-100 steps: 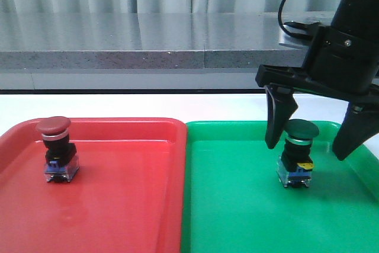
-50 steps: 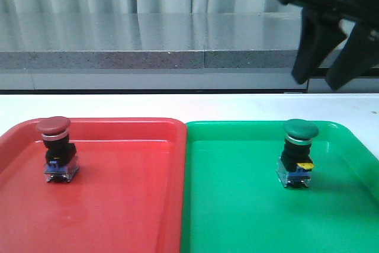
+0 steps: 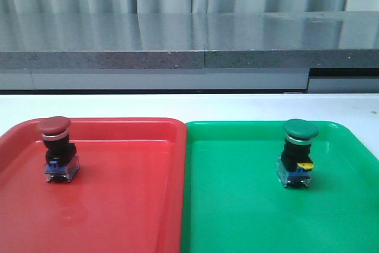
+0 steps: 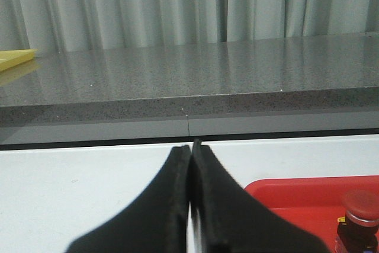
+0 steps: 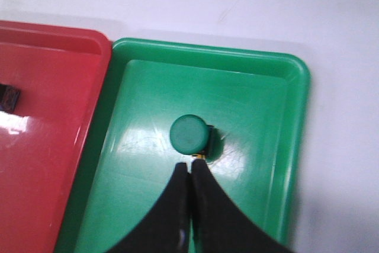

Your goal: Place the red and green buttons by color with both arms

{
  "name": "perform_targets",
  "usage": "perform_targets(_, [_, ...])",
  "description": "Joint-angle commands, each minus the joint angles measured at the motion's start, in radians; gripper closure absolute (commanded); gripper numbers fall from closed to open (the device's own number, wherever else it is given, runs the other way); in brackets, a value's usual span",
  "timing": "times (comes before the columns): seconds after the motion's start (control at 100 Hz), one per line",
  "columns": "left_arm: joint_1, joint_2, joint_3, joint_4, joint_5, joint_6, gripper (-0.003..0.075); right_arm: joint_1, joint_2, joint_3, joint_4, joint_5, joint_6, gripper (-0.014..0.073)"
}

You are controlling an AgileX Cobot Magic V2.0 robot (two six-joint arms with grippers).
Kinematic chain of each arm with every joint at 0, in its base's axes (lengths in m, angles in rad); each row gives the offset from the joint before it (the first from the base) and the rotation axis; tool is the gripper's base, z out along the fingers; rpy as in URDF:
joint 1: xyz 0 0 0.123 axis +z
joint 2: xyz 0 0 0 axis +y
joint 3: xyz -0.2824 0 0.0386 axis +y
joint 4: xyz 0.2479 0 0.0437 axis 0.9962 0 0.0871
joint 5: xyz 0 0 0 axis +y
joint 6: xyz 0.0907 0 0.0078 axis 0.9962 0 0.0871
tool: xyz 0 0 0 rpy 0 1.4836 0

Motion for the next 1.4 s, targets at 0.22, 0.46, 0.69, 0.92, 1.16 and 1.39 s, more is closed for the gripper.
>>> perform_targets(0.22, [0.0,-0.033,0.011,-0.01,-0.072,-0.009,0.0741,-0.158,-0.198,0.061,-0.142,-0.017,0.024,0.0658])
perform_targets(0.46, [0.0,-0.033,0.011,-0.01,-0.072,-0.009,0.0741,-0.244,-0.379,0.158,-0.162,-0.05,0.024,0.0658])
perform_targets(0.69, [0.0,-0.033,0.011,-0.01,-0.072,-0.009,0.0741,-0.244,-0.598,0.357,-0.175,-0.283,0.024,0.0658])
perform_targets(0.92, [0.0,-0.033,0.011,-0.01,-0.072,-0.009,0.0741,-0.244,-0.859,0.561,-0.203,-0.58,0.024,0.0658])
perform_targets(1.16, [0.0,-0.033,0.011,-0.01,-0.072,-0.009,0.0741,-0.244,-1.005,0.742,-0.203,-0.663,0.024,0.0658])
perform_targets(1.39, [0.0,-0.033,0.011,-0.01,-0.072,-0.009,0.0741,-0.244,-1.052,0.956,-0.203,-0.906,0.024,0.0658])
